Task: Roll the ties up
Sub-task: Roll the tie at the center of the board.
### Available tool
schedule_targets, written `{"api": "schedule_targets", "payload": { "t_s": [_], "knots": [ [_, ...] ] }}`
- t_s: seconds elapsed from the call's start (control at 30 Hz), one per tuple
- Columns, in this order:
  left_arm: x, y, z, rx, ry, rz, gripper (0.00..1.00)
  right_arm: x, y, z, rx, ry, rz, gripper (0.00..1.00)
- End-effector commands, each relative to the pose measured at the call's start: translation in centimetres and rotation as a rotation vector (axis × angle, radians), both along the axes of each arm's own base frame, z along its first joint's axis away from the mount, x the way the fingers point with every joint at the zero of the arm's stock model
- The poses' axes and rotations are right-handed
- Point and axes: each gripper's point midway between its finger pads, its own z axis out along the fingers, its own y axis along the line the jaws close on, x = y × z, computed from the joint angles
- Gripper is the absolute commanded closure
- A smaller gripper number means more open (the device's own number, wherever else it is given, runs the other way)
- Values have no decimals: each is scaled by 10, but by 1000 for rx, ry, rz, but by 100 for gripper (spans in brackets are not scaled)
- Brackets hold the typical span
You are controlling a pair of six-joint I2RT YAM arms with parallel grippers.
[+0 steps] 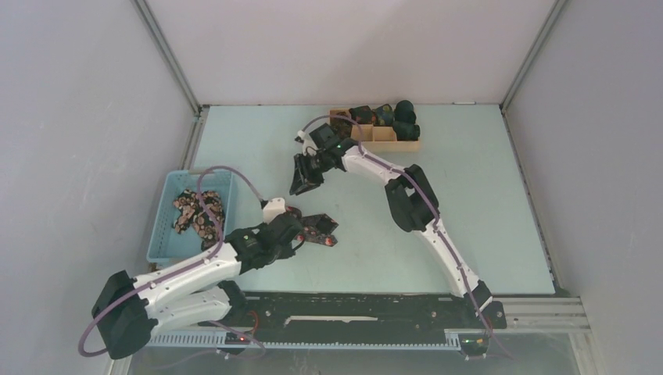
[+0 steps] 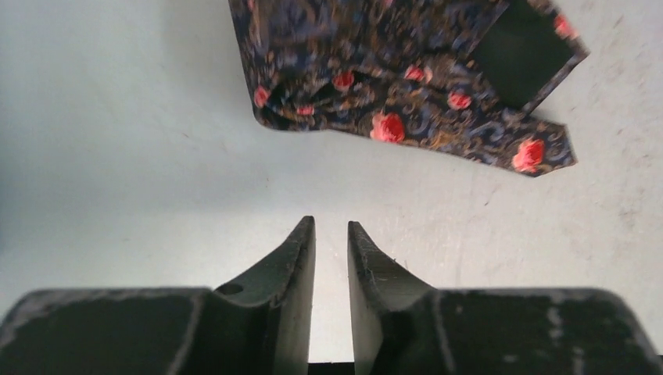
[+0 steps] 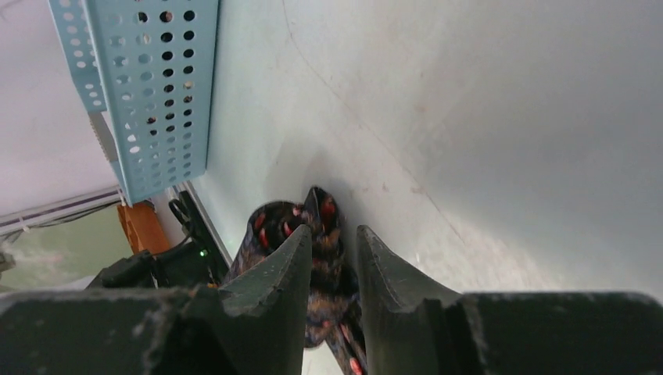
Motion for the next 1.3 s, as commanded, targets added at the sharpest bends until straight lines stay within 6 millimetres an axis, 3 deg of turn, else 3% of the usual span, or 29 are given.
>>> {"api": "schedule_targets", "payload": {
  "t_s": [0.0, 0.2, 0.47, 0.93, 1.27],
  "knots": [
    [0, -33, -18, -261, 50, 19, 75, -8, 24, 8, 41, 45, 40, 70],
    [9, -34, -42, -328, 78, 51, 81, -18, 34, -12, 39, 90, 57, 76],
    [24, -25, -57, -342, 76, 117, 83, -49, 32, -18, 43, 152, 156, 88],
    [37, -1, -68, -257, 52, 166, 86, -81, 25, 8, 53, 149, 211, 92],
    [45, 5, -67, -231, 8, 171, 87, -104, 24, 6, 28, 165, 237, 92]
  ]
}}
